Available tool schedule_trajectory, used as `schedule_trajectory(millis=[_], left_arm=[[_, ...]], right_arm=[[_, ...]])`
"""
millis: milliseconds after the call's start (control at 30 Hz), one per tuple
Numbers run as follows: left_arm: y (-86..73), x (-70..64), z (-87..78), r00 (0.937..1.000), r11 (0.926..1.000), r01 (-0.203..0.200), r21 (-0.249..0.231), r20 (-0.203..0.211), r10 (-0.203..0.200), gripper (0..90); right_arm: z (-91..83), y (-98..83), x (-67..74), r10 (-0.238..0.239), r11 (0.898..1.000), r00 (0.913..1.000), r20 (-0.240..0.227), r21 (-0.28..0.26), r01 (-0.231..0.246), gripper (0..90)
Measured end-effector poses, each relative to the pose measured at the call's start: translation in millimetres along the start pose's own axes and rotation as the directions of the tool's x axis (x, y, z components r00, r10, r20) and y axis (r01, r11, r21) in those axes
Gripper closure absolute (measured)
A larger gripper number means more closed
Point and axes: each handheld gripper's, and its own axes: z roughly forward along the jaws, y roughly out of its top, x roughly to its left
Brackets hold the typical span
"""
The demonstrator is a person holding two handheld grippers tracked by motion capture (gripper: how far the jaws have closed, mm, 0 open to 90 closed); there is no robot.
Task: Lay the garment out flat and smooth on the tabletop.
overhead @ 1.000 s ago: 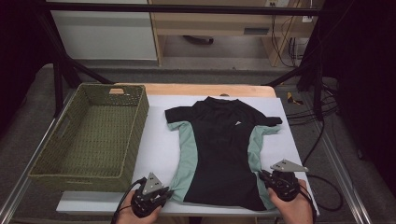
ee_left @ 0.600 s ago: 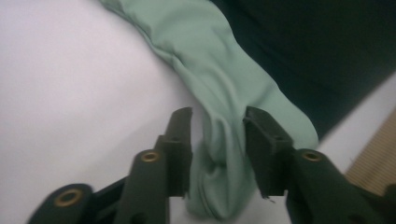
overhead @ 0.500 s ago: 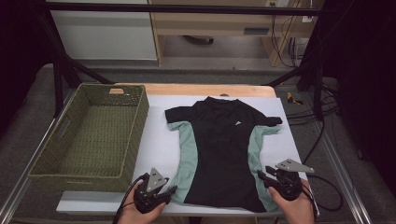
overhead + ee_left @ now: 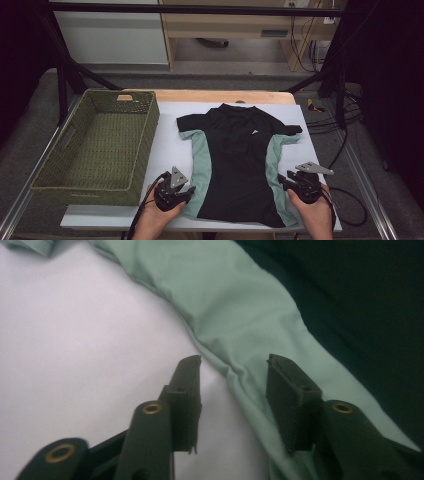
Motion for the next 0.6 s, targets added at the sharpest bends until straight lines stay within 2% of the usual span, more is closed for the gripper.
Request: schedule_trajectory(millis=[100,200,300,433,500,600], left_arm=[[-5.0,0.0,1.7,0.9999,1.0000,-0.004,-0.006,0.011,0.004,66.7],[-6.2,1.0,0.2,0.9996,1.0000,-0.009,-0.002,0.027,0.009,77.3],[-7.4,1.1,-1.3,0.9994,0.9998,-0.018,-0.001,0.028,0.018,86.4],[-9.2,1.9,-5.8,0.9996,0.9996,-0.027,-0.004,0.002,0.027,88.8],[-10.8,3.6,-9.9,0.9999,0.9998,-0.015,-0.016,0.002,0.015,88.9],[-13.3,5.4,-14.1,0.9999,0.9998,-0.005,-0.020,0.010,0.006,89.0]], right_arm=[[9.4,-3.3,9.5,-0.025,0.999,0.9995,-0.017,0.030,0.026,57.5],[14.9,-5.5,15.3,-0.048,0.998,0.9988,0.007,0.051,0.048,57.3],[17.5,-8.2,16.6,-0.049,0.997,0.9987,0.010,0.062,0.049,57.2],[18.4,-9.5,14.1,-0.031,0.998,0.9995,0.004,0.062,0.030,56.4],[18.6,-10.0,12.8,-0.025,0.998,0.9997,0.000,0.061,0.025,57.6],[17.4,-10.7,9.5,-0.023,0.998,0.9997,-0.005,0.058,0.024,67.3]])
